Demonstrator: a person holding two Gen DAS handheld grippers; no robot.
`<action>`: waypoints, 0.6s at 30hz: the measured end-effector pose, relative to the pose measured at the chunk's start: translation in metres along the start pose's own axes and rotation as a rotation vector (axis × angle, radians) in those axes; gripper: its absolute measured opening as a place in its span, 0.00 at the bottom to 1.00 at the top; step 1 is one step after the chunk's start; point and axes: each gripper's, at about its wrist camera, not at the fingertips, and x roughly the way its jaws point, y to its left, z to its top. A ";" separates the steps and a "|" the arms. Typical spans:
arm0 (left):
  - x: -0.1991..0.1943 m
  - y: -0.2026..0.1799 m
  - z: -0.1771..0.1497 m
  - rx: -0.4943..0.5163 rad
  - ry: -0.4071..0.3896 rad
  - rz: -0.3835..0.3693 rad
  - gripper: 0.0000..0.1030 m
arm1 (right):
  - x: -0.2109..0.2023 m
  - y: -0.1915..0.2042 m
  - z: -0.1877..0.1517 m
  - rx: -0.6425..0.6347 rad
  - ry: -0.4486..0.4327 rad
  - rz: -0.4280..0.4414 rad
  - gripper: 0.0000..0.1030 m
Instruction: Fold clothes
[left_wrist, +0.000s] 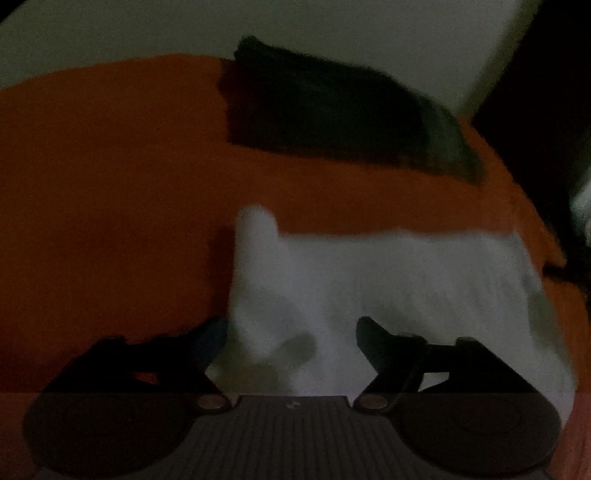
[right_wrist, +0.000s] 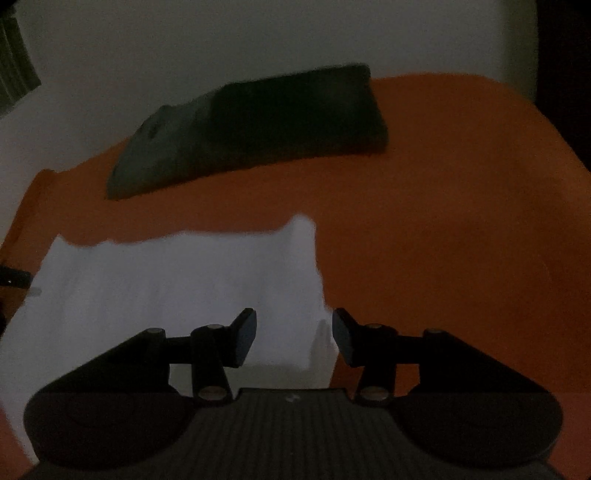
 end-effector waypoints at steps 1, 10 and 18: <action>0.013 0.007 0.010 -0.026 -0.016 -0.023 0.68 | 0.006 -0.001 0.001 0.003 -0.024 0.002 0.48; 0.022 0.016 0.015 -0.199 -0.110 -0.051 0.13 | 0.021 -0.021 0.000 0.031 -0.051 0.046 0.15; 0.021 0.003 0.015 -0.275 -0.081 0.151 0.43 | 0.008 -0.004 -0.006 0.042 -0.124 -0.136 0.13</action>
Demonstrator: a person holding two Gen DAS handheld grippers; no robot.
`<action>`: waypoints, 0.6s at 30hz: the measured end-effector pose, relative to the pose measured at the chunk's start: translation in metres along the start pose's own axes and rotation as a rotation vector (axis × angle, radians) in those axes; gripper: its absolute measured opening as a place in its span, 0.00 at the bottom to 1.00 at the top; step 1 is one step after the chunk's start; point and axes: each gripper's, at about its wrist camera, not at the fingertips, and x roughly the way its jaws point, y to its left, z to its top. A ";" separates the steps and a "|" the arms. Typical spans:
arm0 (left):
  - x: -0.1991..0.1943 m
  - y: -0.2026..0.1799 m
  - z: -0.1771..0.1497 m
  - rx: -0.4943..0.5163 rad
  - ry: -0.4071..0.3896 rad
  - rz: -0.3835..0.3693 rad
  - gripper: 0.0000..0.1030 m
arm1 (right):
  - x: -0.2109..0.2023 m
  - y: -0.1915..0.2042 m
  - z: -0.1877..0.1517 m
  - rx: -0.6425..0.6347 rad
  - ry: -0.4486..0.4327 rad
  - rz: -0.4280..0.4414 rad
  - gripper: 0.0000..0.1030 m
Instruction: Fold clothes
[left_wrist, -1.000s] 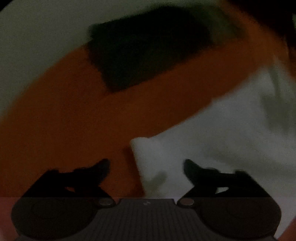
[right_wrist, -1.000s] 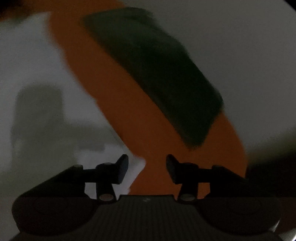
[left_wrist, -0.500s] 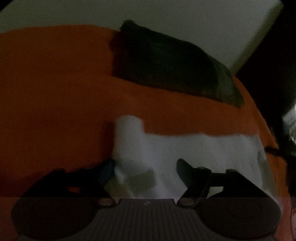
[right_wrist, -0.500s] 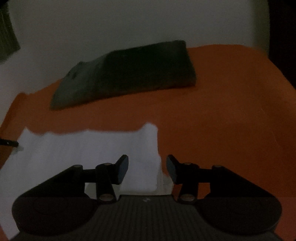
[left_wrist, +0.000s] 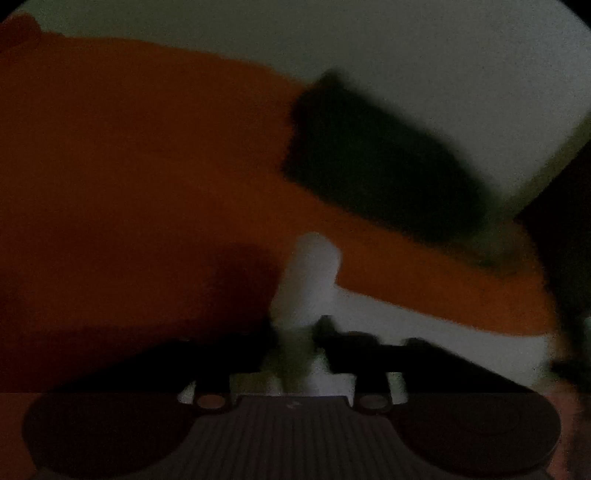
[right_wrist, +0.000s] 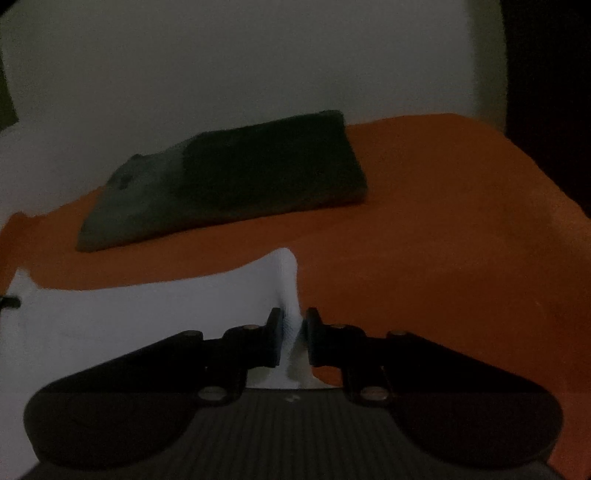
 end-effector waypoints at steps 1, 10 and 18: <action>0.007 0.003 0.002 0.009 0.017 0.052 0.44 | 0.007 0.002 -0.001 -0.012 0.013 -0.026 0.13; -0.068 0.017 -0.025 0.041 -0.088 0.104 0.84 | 0.012 0.010 -0.017 0.019 -0.025 -0.149 0.14; -0.131 0.004 -0.182 0.039 0.075 -0.051 0.77 | -0.034 0.024 -0.030 0.104 -0.069 -0.229 0.45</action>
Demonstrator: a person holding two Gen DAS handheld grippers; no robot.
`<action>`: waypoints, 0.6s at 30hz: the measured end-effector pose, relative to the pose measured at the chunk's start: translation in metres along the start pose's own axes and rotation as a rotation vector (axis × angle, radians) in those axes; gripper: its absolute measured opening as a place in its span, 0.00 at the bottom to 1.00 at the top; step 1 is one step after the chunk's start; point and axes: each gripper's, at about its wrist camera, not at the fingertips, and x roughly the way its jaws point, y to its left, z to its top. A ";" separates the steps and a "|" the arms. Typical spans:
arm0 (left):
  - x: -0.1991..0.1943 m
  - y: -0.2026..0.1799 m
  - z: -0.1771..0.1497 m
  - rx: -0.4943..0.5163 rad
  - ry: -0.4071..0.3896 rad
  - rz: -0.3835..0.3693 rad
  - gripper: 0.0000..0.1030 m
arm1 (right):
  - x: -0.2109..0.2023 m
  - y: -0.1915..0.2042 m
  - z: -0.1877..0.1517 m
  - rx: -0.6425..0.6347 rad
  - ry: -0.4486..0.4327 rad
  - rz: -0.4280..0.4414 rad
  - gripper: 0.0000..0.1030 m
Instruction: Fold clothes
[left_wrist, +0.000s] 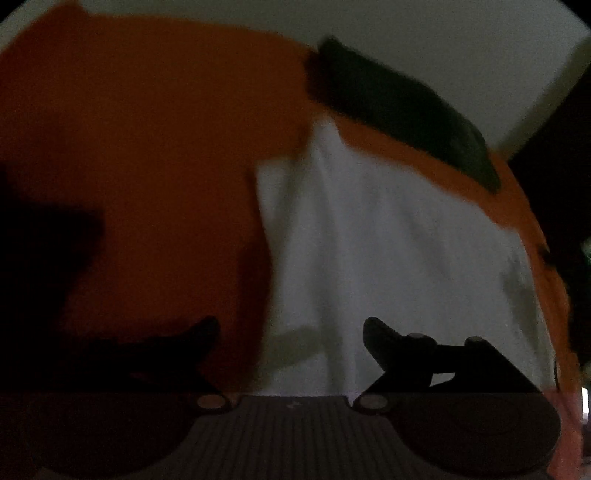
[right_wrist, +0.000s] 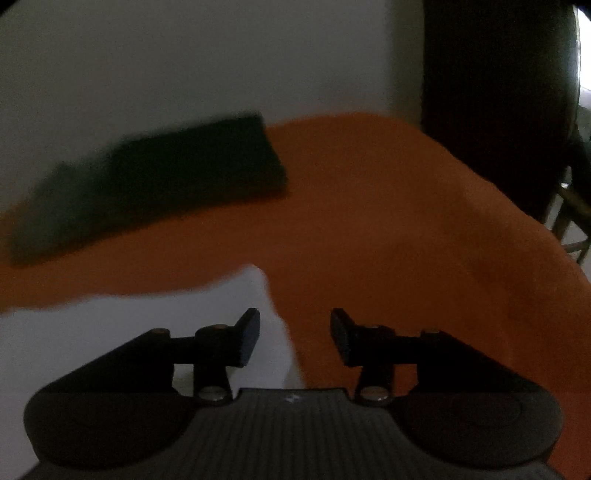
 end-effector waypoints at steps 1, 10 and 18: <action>0.002 -0.001 -0.018 -0.006 0.008 -0.019 0.76 | -0.011 0.011 0.001 -0.022 -0.001 0.029 0.45; 0.006 0.027 -0.052 -0.078 -0.150 -0.231 0.75 | 0.005 0.251 0.002 -0.214 0.412 0.634 0.41; 0.008 0.081 -0.054 -0.091 -0.111 -0.367 0.25 | 0.074 0.433 -0.010 -0.261 0.574 0.393 0.41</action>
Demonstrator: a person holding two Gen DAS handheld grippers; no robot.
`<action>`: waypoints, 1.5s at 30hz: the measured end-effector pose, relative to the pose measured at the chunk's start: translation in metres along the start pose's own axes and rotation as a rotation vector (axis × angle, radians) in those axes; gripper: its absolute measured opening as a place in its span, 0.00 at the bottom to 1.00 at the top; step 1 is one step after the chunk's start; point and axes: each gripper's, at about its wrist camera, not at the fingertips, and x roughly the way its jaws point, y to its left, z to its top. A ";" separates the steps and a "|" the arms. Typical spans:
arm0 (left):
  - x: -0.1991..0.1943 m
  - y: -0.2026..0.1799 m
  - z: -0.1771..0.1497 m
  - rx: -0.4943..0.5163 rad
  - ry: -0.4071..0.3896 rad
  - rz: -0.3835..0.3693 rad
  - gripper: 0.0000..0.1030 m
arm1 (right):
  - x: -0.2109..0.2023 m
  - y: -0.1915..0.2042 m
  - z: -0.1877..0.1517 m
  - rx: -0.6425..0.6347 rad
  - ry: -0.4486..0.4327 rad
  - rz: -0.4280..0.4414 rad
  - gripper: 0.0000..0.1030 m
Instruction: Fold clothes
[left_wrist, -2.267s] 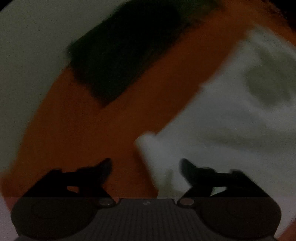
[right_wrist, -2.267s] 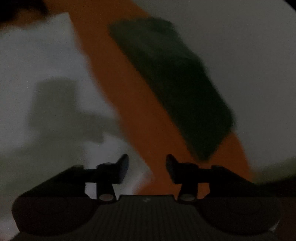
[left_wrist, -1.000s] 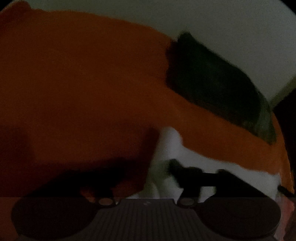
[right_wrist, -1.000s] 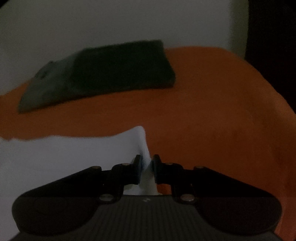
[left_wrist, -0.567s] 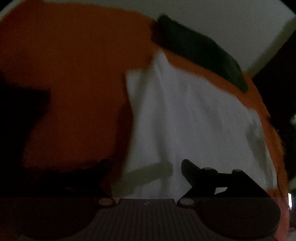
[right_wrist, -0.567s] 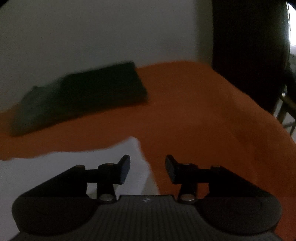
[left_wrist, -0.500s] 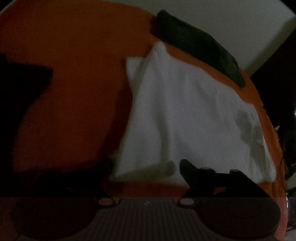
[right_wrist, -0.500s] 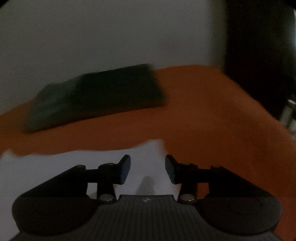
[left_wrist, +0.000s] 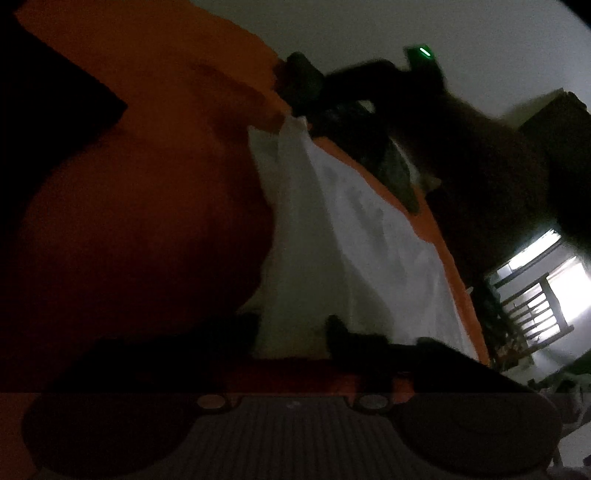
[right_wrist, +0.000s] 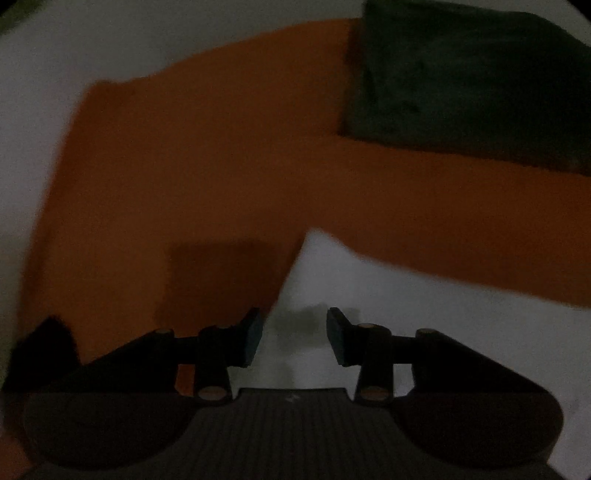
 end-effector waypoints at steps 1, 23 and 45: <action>0.000 0.004 0.000 0.005 0.003 0.000 0.22 | 0.010 0.006 0.006 0.019 0.014 -0.042 0.41; -0.030 -0.003 -0.009 0.074 0.012 0.089 0.06 | -0.095 -0.016 -0.055 -0.136 -0.154 0.114 0.11; 0.050 -0.091 -0.023 0.190 -0.090 0.602 1.00 | -0.227 -0.298 -0.446 -0.135 -0.457 -0.353 0.00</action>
